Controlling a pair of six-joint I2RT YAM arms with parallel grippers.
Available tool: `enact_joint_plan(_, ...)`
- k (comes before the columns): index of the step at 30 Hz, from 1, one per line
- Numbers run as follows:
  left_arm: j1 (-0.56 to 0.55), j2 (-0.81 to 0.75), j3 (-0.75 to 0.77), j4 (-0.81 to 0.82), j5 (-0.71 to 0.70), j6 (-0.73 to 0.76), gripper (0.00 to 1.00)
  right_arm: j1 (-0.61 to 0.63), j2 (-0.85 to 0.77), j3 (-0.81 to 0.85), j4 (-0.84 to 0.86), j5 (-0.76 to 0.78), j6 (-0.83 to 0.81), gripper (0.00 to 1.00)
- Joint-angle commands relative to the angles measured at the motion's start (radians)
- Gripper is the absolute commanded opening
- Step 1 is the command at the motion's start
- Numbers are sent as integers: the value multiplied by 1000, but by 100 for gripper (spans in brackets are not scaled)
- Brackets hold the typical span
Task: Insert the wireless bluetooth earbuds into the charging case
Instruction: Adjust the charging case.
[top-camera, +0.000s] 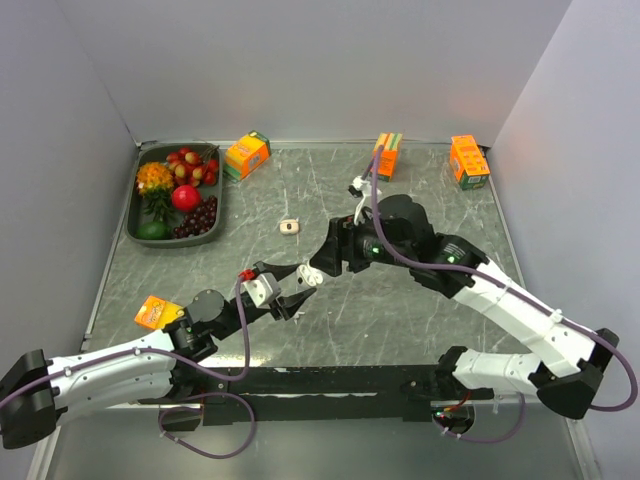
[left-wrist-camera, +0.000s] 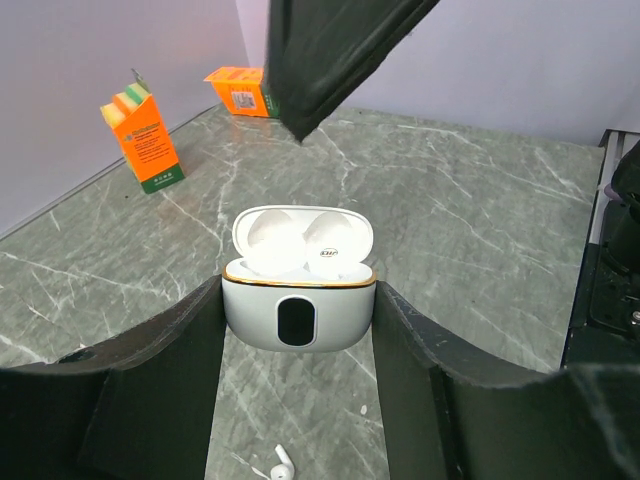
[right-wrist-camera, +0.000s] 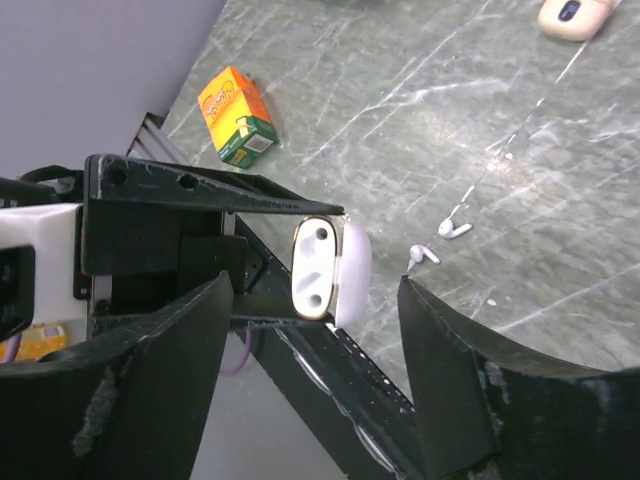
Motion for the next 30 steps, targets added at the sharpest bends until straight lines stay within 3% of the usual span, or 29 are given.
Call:
enact_joint_plan(1, -6, 7, 21, 53, -2, -17, 1, -4, 61, 17, 44, -31, 19, 72)
enact_joint_plan(7, -6, 7, 29, 53, 4, -20, 1, -5, 93, 27, 19, -29, 12, 67)
enact_joint_plan(16, -5, -3, 29, 51, 1, -19, 1, -4, 104, 7, 11, -31, 10, 50)
enact_joint_plan(30, -5, 9, 44, 57, 4, -13, 1, -4, 115, -23, -5, -52, 1, 50)
